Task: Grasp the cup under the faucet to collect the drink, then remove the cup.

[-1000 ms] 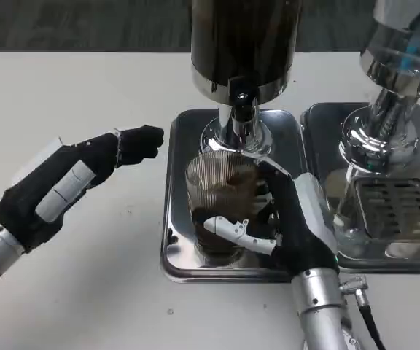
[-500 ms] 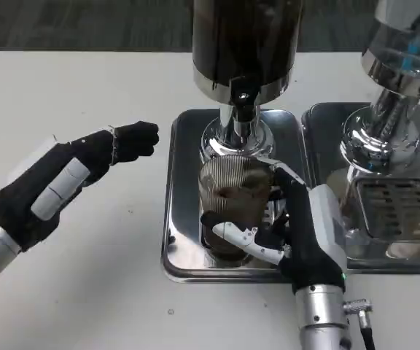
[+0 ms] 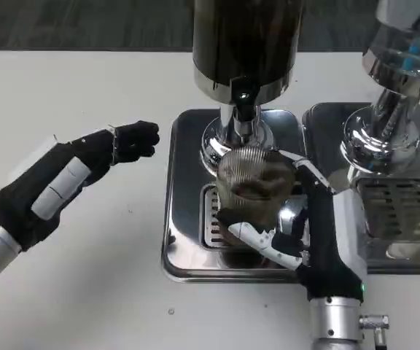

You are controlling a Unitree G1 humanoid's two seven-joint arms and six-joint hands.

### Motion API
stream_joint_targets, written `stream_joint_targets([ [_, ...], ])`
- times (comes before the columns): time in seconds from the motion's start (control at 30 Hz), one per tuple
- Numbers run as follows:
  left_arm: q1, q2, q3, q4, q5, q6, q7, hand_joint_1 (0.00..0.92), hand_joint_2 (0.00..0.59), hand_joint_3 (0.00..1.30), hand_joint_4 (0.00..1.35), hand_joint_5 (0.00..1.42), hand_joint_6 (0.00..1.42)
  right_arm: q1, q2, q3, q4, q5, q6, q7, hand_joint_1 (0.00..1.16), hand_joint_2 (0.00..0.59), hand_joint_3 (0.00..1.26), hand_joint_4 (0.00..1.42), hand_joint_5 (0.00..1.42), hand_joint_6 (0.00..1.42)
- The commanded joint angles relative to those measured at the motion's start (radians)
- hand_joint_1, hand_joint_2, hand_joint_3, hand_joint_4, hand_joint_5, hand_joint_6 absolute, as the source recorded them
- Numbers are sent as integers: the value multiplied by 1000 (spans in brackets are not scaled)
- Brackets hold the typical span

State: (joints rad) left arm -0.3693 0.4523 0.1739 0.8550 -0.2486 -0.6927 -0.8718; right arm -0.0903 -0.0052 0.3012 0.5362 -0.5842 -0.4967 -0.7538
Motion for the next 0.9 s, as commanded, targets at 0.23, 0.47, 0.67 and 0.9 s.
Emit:
stream_joint_targets([
  [0.23, -41, -18, -12, 27, 11, -15, -7, 0, 94, 264, 218, 220, 158, 111, -29, -22, -150, -13, -38, -17, 754, 200, 638, 774, 960, 1299],
  [0.47, -41, -26, -23, 15, 27, -49, -9, 0, 95, 256, 205, 210, 159, 213, -43, -39, -260, -19, -42, -15, 754, 200, 644, 774, 963, 1300],
  [0.67, -29, -17, -51, -14, 44, -110, -14, 0, 92, 236, 152, 166, 152, 286, -58, -52, -358, -19, -42, 9, 754, 200, 653, 789, 963, 1300],
  [0.9, 15, 14, -80, -105, 54, -199, -26, 0, 82, 204, 79, 90, 114, 358, -78, -76, -465, -8, -44, 53, 754, 200, 667, 801, 974, 1314],
])
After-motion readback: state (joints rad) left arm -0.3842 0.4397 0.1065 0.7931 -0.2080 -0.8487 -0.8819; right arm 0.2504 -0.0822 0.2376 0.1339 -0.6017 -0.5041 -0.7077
